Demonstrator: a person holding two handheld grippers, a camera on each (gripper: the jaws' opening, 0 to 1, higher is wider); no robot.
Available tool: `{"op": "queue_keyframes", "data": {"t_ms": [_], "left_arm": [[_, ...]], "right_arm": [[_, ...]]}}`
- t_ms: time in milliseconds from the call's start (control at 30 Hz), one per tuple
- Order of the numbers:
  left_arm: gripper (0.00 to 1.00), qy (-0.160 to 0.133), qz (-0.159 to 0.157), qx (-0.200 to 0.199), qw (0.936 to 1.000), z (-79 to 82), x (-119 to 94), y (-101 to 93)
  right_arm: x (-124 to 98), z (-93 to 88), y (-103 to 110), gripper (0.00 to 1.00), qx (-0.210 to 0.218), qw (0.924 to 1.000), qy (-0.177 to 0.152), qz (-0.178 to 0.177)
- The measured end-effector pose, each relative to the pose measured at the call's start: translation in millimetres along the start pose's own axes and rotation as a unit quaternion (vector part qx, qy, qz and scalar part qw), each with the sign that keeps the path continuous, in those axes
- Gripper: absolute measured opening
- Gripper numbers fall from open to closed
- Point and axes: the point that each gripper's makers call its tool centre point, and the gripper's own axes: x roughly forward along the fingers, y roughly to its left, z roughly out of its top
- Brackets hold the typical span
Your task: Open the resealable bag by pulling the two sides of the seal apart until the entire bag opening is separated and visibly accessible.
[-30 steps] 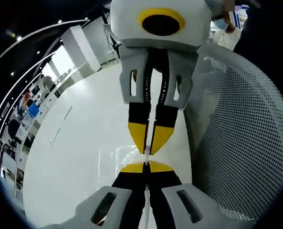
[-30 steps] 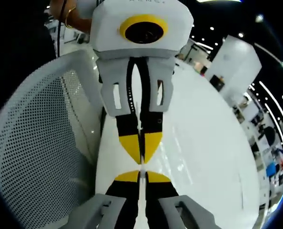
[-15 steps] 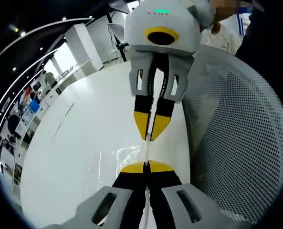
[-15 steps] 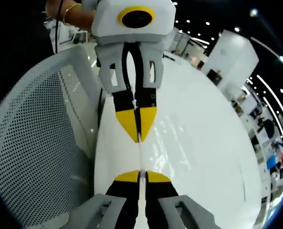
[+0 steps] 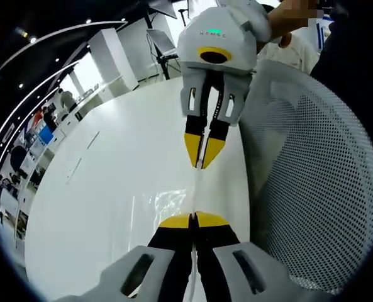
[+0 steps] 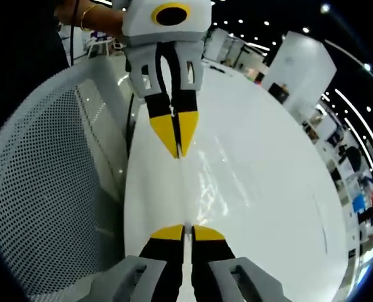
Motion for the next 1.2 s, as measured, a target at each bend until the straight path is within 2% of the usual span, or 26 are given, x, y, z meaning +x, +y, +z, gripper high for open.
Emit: {"op": "queue_keyframes", "data": {"t_ms": [100,133,167,300,533,800,1200], "left_arm": [[0.0,0.007,-0.001,0.008,0.9999,-1.0,1,-1.0],[0.0,0.011,-0.001,0.011,0.9999,-2.1,1,-0.7],[0.0,0.011,0.0,0.013,0.9999,-1.7,0,-0.1],[0.0,0.001,0.001,0.004,1.0,0.8,-2,0.8],[0.0,0.007,0.001,0.014,0.9999,0.7,1,-2.2],[0.0,0.006,-0.001,0.021,0.9998,3.2,-1,-2.8],[0.0,0.005,-0.008,0.037,0.9993,3.8,0,-5.8]], "right_arm": [[1,1.0,0,0.0,-0.002,1.0,0.003,-0.006],[1,2.0,5,0.0,0.022,0.9997,-0.001,0.002],[1,3.1,3,0.0,0.039,0.9992,-0.006,-0.004],[-5,12.5,0,0.01,0.041,0.9986,-0.027,-0.016],[-12,33.8,-1,0.03,0.026,0.9977,-0.052,-0.035],[-8,37.5,5,0.03,0.006,0.9983,-0.047,-0.033],[1,35.5,11,0.03,0.004,0.9992,-0.036,-0.016]]}}
